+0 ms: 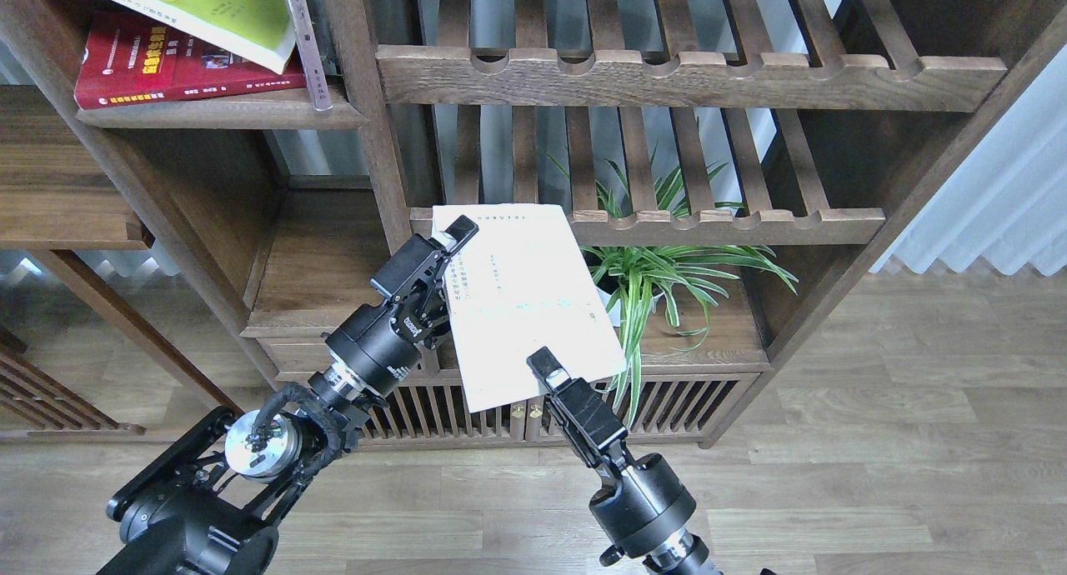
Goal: Organize books on shelf
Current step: 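Bring the left gripper to the white book and grasp its edge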
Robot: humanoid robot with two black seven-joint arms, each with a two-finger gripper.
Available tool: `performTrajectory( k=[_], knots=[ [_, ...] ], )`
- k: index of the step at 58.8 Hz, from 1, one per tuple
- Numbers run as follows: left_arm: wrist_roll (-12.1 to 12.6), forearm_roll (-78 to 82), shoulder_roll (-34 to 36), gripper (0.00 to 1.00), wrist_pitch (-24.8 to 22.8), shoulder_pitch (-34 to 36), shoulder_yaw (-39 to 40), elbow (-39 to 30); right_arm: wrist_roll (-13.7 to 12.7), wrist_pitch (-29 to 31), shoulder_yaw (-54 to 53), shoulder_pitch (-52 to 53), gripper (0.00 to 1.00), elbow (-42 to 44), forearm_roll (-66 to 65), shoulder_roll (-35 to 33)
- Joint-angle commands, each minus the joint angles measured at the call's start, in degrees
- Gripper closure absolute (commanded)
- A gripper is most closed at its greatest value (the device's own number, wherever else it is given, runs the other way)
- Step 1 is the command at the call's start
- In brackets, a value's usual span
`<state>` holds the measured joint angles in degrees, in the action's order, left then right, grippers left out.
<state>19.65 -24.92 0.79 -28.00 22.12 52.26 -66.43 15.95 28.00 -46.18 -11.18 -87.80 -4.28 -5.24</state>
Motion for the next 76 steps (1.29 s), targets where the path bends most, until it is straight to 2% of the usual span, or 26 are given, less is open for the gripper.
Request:
performTrajectory(
  k=[1, 10, 14, 15, 17, 26, 65, 76],
  knots=[
    [0.1, 0.8, -0.1, 0.27, 0.0, 0.1, -1.0, 0.0, 0.0, 0.0, -0.1, 0.1, 0.95, 0.0, 0.0, 0.1],
    [0.1, 0.8, -0.1, 0.50, 0.0, -0.1, -1.2, 0.0, 0.0, 0.0, -0.1, 0.1, 0.95, 0.0, 0.0, 0.1],
    [-0.1, 0.5, -0.1, 0.69, 0.0, -0.5, -1.1, 0.0, 0.0, 0.0, -0.1, 0.0, 0.95, 0.0, 0.0, 0.0],
    [-0.1, 0.4, 0.0, 0.85, 0.0, -0.8, -1.0, 0.0, 0.0, 0.0, -0.2, 0.0, 0.95, 0.0, 0.0, 0.0],
    [-0.1, 0.5, -0.1, 0.88, 0.0, -1.0, -1.0, 0.0, 0.0, 0.0, -0.2, 0.0, 0.95, 0.0, 0.0, 0.0],
    [0.0, 0.7, -0.7, 0.94, 0.0, -0.9, -1.1, 0.0, 0.0, 0.0, -0.5, 0.2, 0.95, 0.0, 0.0, 0.0],
    [0.0, 1.0, 0.9, 0.95, 0.0, -1.7, -1.1, -0.5, 0.1, 0.0, -4.1, 0.5, 0.90, 0.6, 0.2, -0.3],
    [-0.4, 5.5, 2.4, 0.95, 0.0, -2.8, 0.5, -0.4, -0.1, 0.0, -3.8, 1.3, 0.50, 1.8, -1.3, -0.3]
  ],
)
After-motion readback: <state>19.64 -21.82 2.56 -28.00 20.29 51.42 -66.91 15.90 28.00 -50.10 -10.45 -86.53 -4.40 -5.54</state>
